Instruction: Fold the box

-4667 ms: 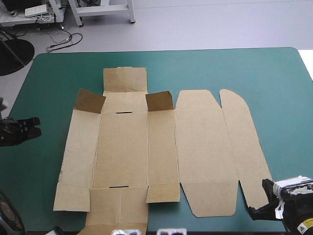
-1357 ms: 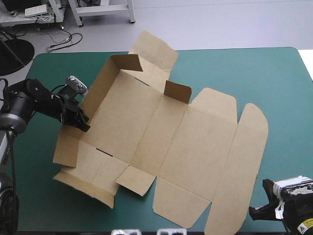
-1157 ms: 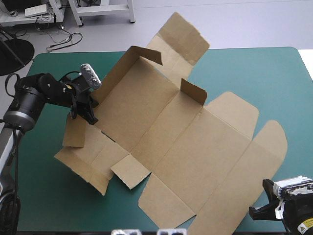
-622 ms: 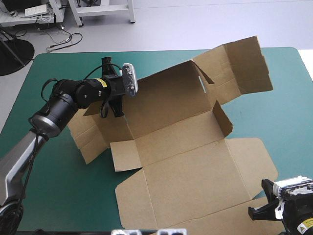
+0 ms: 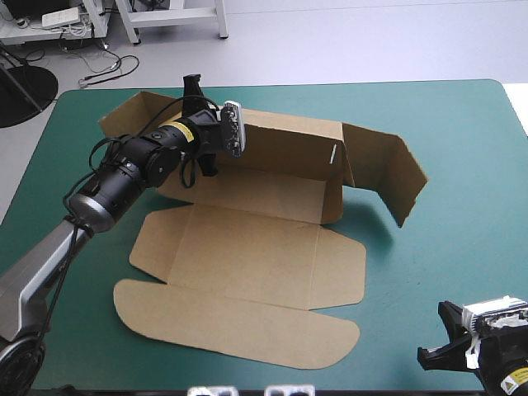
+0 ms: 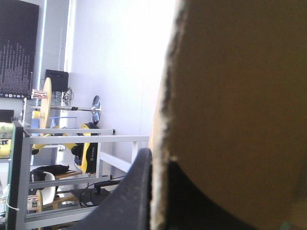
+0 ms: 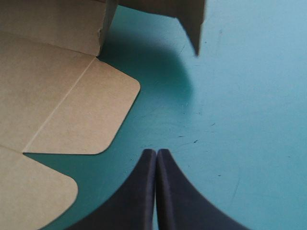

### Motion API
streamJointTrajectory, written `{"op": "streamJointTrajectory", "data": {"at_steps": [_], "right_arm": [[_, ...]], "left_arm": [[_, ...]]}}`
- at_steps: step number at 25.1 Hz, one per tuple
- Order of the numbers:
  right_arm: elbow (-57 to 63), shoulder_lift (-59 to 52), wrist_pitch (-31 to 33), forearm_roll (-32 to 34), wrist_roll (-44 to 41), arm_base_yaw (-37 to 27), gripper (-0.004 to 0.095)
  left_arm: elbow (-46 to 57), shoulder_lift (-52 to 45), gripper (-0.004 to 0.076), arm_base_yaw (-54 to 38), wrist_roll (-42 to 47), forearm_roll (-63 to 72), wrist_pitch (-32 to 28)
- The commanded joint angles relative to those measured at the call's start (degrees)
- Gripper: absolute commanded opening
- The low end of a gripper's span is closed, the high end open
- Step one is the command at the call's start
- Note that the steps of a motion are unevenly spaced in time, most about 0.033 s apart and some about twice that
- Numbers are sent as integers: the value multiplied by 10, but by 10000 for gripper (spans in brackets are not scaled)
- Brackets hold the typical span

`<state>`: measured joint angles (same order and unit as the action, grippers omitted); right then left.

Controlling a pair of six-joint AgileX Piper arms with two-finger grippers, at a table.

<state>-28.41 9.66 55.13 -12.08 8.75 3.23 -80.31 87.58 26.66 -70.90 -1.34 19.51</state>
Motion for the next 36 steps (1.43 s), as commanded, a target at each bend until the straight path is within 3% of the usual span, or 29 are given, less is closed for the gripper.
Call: {"op": "streamJointTrajectory", "data": {"at_steps": [1, 6, 10, 14, 19, 24, 31, 36], "right_arm": [[-17, 8, -42, -13, 0, 0, -15], [-17, 8, -46, -12, 0, 0, -15], [-17, 8, -58, -13, 0, 0, -15], [-17, 8, -75, -15, -11, 0, -15], [-17, 45, -149, -12, -74, 0, -15], [-94, 204, -238, -18, -95, 0, -15], [-321, 433, -197, -137, 44, 0, -15], [-474, 565, -140, -178, 83, 0, -15]], "left_arm": [[-19, -18, -9, 4, 4, 6, -5], [-12, -18, -10, 13, 4, 6, 51], [10, -16, -10, 13, 20, -40, 23], [15, -4, -10, 13, 138, -128, 26], [16, -2, -10, 15, 266, -196, 43], [29, -2, -10, 35, 332, -290, 75], [93, -2, -10, 38, 412, -386, 61], [111, -2, -10, 38, 426, -393, 62]]}}
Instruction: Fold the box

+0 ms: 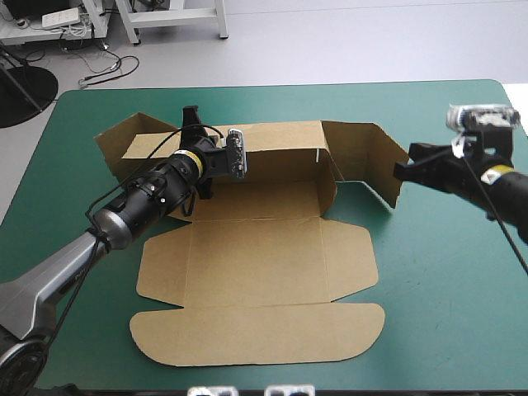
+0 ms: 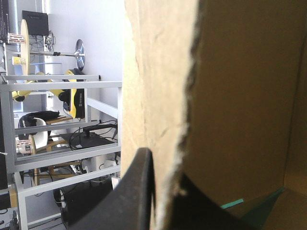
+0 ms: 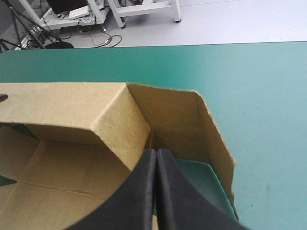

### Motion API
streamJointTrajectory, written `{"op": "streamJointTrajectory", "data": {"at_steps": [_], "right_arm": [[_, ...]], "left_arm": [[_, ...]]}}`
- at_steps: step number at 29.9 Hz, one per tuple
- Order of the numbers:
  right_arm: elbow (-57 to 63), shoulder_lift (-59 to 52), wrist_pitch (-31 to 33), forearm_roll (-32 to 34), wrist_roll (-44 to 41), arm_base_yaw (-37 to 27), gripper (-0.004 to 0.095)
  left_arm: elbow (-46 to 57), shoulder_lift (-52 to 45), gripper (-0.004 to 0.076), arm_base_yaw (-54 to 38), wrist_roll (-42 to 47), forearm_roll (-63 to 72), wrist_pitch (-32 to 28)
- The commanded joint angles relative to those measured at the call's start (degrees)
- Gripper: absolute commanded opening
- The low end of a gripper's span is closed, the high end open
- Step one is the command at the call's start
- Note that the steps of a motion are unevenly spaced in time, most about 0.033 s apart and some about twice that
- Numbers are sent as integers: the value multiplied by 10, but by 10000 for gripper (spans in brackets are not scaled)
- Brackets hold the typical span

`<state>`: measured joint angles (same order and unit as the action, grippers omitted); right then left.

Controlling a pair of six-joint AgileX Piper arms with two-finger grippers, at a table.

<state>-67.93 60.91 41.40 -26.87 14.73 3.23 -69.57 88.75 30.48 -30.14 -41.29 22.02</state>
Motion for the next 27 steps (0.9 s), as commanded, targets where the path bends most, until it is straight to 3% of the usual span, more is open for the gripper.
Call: {"op": "streamJointTrajectory", "data": {"at_steps": [1, 9, 15, 27], "right_arm": [[-108, 81, 6, -31, 23, 0, -15], [-314, 282, 92, -66, 23, 0, -15], [-404, 396, 136, -80, 23, 11, -14], [-428, 462, 142, 50, -50, 45, -14]], "left_arm": [[3, -13, -10, 0, 21, 5, 35], [3, -13, -10, 0, 28, 4, 33], [3, -13, -10, 0, 28, 4, 33], [3, -13, -10, 0, 28, 4, 33]]}}
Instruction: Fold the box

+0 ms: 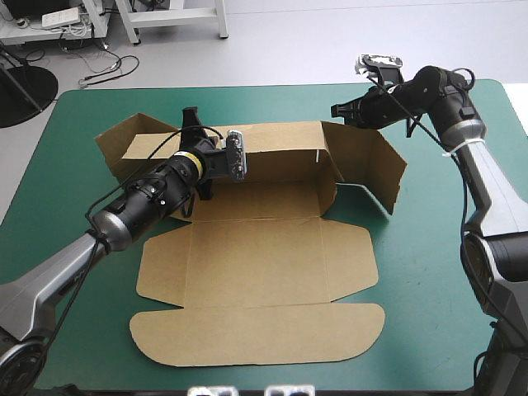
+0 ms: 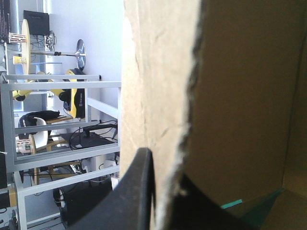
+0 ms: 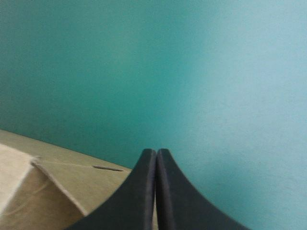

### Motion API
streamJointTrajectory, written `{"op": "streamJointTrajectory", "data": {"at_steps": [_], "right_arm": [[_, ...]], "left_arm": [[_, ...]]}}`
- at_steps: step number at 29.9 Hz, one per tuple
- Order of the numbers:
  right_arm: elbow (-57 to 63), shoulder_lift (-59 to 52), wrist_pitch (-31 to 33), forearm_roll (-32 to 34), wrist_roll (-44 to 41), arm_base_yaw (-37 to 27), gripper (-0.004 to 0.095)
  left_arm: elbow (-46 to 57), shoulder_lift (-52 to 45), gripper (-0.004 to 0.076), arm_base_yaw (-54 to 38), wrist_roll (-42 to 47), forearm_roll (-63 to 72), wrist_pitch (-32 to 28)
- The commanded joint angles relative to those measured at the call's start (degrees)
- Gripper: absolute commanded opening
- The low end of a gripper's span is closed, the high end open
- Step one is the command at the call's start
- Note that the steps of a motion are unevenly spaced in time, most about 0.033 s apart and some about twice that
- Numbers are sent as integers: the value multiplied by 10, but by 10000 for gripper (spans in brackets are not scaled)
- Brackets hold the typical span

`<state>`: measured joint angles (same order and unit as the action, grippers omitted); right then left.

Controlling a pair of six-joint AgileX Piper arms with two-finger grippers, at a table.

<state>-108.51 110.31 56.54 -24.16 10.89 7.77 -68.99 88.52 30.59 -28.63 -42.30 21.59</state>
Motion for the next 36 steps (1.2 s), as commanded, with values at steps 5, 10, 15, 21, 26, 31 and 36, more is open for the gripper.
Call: {"op": "streamJointTrajectory", "data": {"at_steps": [5, 10, 15, 21, 26, 31, 36], "right_arm": [[-22, -32, 32, 41, -11, -1, -15], [-22, -32, 75, 35, 0, -1, -15], [-22, -32, 109, 34, 12, 0, -15], [-16, -32, 110, 1, 38, 17, -14], [-16, -33, 92, -17, 50, 42, -15], [-16, -33, 81, -13, 55, 59, -15], [-16, -33, 86, 1, 54, 60, -14]], "left_arm": [[-3, -11, -10, -1, 13, 14, 37], [-3, -11, -10, -1, 13, 14, 37], [-3, -11, -10, -1, 16, 15, 37], [-3, -11, -10, -1, 16, 16, 39], [-1, -11, -10, -1, 16, 16, 41], [-1, -11, -10, -1, 16, 16, 44], [-1, -11, -10, -1, 16, 16, 54]]}}
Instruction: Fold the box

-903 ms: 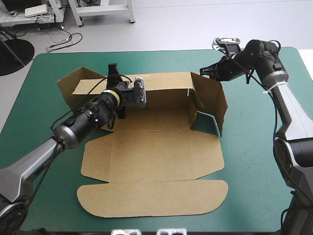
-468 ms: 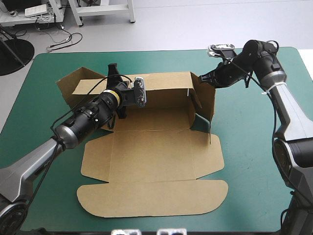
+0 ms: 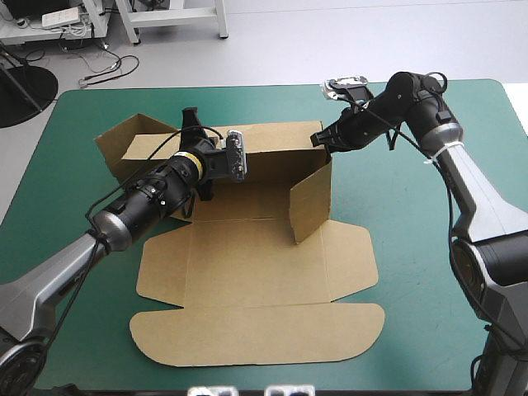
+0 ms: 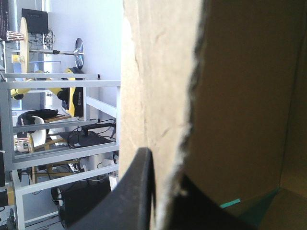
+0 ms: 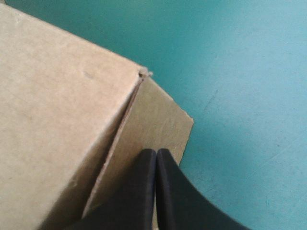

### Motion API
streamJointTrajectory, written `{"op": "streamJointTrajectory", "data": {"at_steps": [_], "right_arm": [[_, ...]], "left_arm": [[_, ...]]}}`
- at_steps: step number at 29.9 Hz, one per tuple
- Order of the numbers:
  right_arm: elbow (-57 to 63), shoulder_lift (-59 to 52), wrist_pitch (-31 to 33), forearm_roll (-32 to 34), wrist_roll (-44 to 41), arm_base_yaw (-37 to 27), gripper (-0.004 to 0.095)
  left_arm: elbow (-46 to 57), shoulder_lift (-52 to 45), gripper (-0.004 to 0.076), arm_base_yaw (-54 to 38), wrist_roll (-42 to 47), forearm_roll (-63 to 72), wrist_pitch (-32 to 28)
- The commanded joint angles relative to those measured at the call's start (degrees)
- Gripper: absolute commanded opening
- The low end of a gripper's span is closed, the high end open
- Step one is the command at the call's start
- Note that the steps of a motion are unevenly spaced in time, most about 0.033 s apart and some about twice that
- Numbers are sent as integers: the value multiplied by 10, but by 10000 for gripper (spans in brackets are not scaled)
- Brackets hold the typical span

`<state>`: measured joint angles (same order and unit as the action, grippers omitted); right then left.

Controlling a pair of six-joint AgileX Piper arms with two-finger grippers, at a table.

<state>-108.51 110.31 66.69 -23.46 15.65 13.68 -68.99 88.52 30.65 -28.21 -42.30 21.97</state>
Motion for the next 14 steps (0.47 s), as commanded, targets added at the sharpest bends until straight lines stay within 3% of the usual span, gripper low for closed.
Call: {"op": "streamJointTrajectory", "data": {"at_steps": [1, 9, 14], "right_arm": [[-15, -33, -13, 0, 6, 1, -14], [-9, -33, -41, 20, 1, 1, -15], [88, -63, -116, 15, 14, -4, -15]], "left_arm": [[-1, -11, -10, -2, 11, 16, 51], [-1, -11, -10, -2, 7, 16, 52], [-1, -11, -10, -2, 7, 16, 52]]}}
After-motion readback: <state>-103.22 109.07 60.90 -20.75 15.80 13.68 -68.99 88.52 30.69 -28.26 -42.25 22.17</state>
